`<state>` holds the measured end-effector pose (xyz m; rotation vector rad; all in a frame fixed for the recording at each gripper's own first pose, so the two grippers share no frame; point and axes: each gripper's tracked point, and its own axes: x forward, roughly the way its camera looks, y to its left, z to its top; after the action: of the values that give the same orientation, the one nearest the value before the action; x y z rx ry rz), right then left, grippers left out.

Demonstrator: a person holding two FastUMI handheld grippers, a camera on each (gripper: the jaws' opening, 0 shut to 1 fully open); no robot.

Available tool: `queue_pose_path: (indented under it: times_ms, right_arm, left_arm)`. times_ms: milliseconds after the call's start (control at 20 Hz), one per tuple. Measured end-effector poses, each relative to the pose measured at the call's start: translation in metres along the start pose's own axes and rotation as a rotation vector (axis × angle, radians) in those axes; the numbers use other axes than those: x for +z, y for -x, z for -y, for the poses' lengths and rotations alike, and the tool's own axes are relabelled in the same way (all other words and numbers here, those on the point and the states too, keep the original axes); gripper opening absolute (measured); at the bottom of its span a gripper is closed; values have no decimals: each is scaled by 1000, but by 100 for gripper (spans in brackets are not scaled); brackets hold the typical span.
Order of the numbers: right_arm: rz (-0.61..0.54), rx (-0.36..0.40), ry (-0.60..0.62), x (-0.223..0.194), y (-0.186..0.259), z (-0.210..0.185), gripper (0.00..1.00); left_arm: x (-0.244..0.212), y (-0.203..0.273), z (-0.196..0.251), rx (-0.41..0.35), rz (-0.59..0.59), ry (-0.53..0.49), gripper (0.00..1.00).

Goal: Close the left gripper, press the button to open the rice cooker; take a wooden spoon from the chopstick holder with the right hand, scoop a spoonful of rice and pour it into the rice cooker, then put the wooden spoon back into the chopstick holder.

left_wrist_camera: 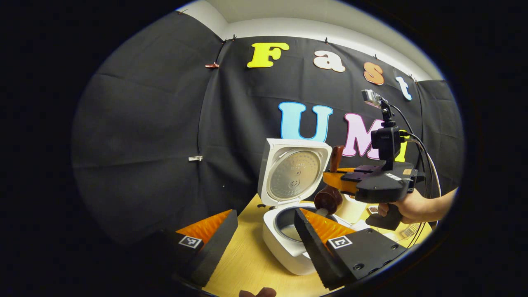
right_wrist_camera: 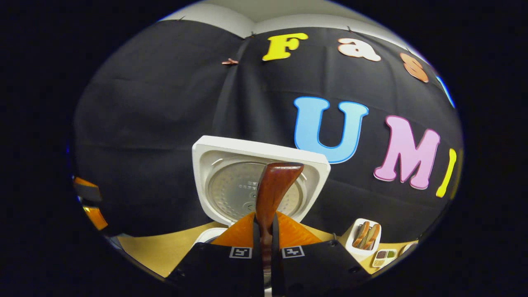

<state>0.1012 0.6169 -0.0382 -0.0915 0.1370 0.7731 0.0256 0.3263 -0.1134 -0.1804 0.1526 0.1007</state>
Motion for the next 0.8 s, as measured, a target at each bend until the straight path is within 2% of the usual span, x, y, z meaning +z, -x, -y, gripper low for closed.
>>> queue_pose_path:
  times_ms: [250,500,650,800]
  right_arm:
    - [22,79,193,-3,5,-32,11]
    - [31,102,356,-13,11,-46,11]
    - [-6,95,264,-19,10,-39,11]
    - [-42,66,33,-16,6,-19,11]
  left_arm:
    - [-1,0,-2,3,2,2,95]
    - [0,-1,0,0,6,-1,95]
    - [1,0,2,1,7,-4,95]
    - [1,4,3,3,11,-14,95]
